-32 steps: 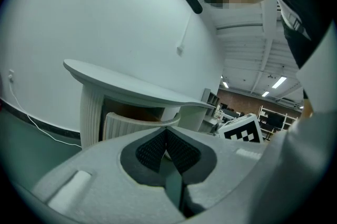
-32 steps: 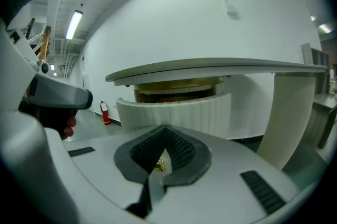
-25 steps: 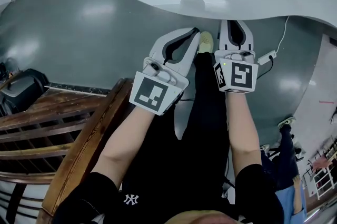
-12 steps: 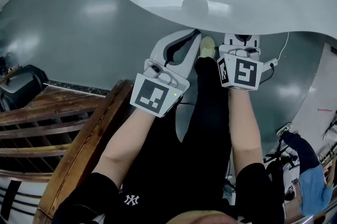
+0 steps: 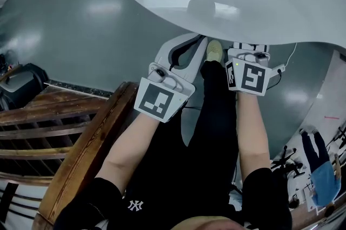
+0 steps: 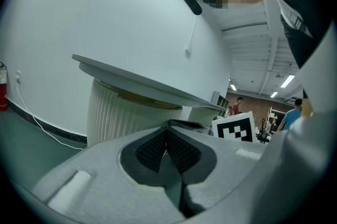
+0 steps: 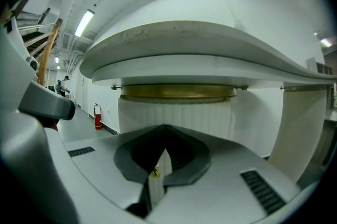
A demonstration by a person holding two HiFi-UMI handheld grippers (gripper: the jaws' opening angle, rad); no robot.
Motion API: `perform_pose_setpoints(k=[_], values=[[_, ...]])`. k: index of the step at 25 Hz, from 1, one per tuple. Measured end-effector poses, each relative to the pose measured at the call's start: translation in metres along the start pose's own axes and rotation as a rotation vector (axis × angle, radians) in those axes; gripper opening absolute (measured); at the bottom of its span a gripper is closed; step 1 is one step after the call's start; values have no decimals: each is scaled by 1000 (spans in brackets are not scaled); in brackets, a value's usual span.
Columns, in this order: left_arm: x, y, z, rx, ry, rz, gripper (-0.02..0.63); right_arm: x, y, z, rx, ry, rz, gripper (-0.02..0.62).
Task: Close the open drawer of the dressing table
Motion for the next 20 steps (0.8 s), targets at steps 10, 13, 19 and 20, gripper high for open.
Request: perform_pose_setpoints(k=[10,13,19,20], values=[[-25,-18,25,-4,16,0,9,-46,8,1,47,130,-20,15],[-38,-29,45,-7,14,-5,9,-72,19,16,53,173,9,15],[-68,-48,89,-4,14,-7,9,-110,41,78,56,197,71,15],[-75,-50,98,-6,20,-1,9,-115,45,91,52,198,89,15]])
Point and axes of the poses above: the fingertips, and each gripper's own axes: x forward along the fingers, y to its left, z out of its top, the point moved 10 cm from there along -x, backward along the fingers, and after that the axes turned 2 degrees about -z, right-handed, at the moved point
